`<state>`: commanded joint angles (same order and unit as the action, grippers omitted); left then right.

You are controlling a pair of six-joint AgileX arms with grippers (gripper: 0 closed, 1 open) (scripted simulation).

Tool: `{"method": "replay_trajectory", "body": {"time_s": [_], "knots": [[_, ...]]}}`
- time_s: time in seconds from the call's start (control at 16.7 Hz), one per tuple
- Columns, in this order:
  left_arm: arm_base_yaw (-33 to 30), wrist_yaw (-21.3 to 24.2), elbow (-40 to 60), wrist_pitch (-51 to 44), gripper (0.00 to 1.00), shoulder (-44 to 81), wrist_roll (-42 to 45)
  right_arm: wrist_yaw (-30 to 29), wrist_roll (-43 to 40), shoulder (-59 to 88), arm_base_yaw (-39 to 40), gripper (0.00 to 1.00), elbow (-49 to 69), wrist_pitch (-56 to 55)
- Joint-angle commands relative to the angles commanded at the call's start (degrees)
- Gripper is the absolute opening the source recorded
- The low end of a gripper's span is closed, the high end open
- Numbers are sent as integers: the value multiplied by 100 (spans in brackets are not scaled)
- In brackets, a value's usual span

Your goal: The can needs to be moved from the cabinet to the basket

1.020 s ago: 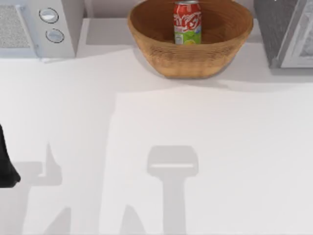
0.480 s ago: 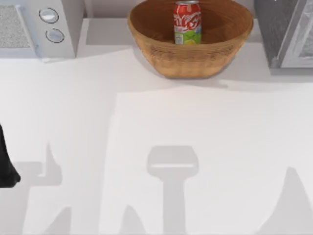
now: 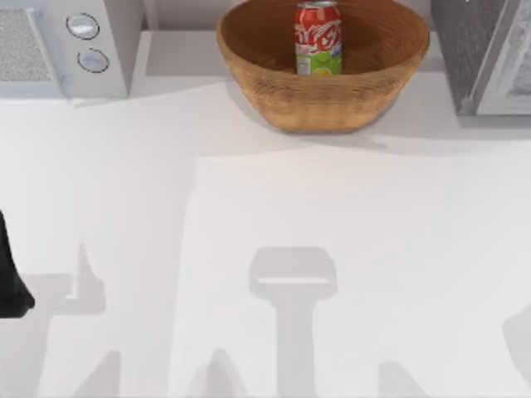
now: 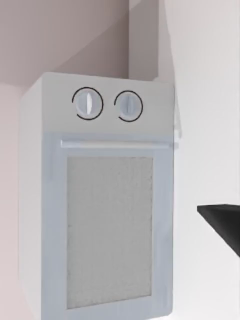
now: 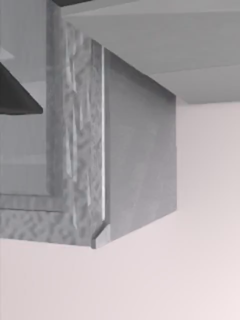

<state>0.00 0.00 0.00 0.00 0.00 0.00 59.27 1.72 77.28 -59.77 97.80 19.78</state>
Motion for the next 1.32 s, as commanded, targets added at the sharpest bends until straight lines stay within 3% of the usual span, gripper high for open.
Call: {"method": "replay_trajectory", "body": {"time_s": [0.42, 0.66, 0.9, 1.32], "knots": [[0, 0, 0, 0, 100, 0, 0, -11, 0, -44, -5, 100, 209, 189], [0, 0, 0, 0, 100, 0, 0, -587, -4, -12, 566, 100, 274, 231], [0, 0, 0, 0, 100, 0, 0, -2036, -14, 28, 2017, 100, 374, 315], [0, 0, 0, 0, 100, 0, 0, -5711, -39, -64, 5697, 100, 349, 461]]}}
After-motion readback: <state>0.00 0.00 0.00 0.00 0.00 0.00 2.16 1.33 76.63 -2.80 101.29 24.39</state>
